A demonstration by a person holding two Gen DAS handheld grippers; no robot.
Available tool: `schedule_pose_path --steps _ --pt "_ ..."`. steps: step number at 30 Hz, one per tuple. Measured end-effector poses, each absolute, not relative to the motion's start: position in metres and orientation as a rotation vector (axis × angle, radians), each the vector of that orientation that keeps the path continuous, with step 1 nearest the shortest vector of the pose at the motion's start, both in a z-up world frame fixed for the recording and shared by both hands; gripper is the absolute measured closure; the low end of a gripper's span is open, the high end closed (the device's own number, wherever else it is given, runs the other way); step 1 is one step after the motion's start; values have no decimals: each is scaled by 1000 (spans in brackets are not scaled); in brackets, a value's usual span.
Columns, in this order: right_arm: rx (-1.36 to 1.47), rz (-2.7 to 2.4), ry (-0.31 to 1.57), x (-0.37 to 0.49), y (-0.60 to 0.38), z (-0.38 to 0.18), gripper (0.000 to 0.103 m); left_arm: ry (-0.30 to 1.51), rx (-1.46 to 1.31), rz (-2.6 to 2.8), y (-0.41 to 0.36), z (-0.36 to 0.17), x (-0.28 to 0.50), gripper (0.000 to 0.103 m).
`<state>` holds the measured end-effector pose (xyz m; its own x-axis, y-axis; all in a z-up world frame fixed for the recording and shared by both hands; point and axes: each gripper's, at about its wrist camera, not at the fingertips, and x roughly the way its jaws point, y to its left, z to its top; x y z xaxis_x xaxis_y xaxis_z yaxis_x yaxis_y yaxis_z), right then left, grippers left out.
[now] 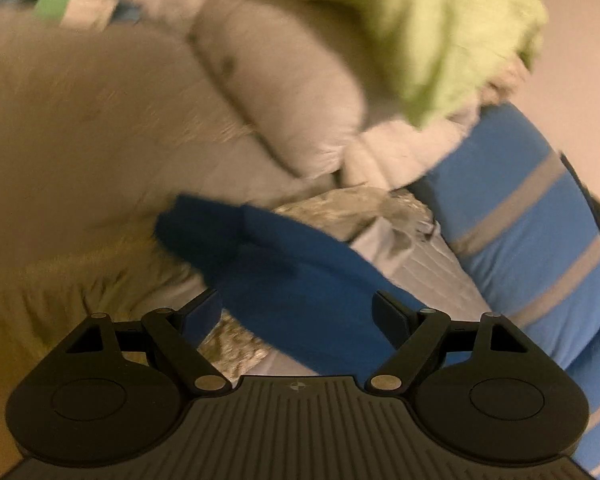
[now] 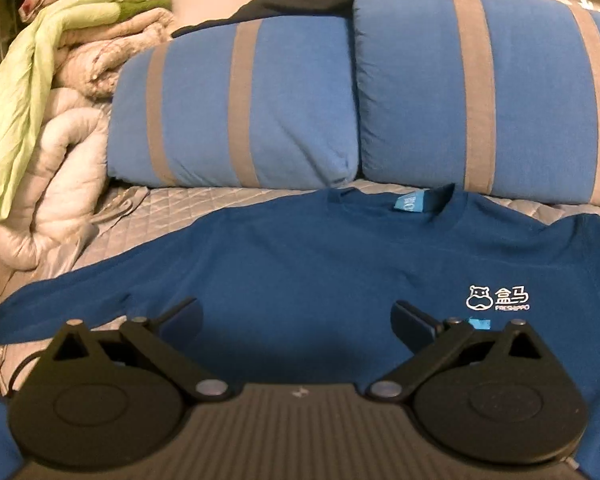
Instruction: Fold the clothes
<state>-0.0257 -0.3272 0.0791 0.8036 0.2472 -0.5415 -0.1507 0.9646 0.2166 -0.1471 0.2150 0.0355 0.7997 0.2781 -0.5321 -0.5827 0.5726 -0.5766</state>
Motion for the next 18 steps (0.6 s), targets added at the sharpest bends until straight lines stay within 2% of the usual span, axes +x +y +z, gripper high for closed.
schedule_pose_path --steps 6,10,12,17,18 --pt "173 223 609 -25 -328 78 0 316 -1040 528 246 11 -164 22" --pt "184 216 617 -24 -329 77 0 281 -1160 536 263 -6 -168 43" --pt "186 213 618 -24 -329 76 0 266 -1232 538 269 -17 -168 48" --pt "185 204 625 -23 -328 74 0 222 -1321 527 280 -33 -168 51" --pt "184 203 627 -23 -328 74 0 216 -1329 522 281 -34 -167 55"
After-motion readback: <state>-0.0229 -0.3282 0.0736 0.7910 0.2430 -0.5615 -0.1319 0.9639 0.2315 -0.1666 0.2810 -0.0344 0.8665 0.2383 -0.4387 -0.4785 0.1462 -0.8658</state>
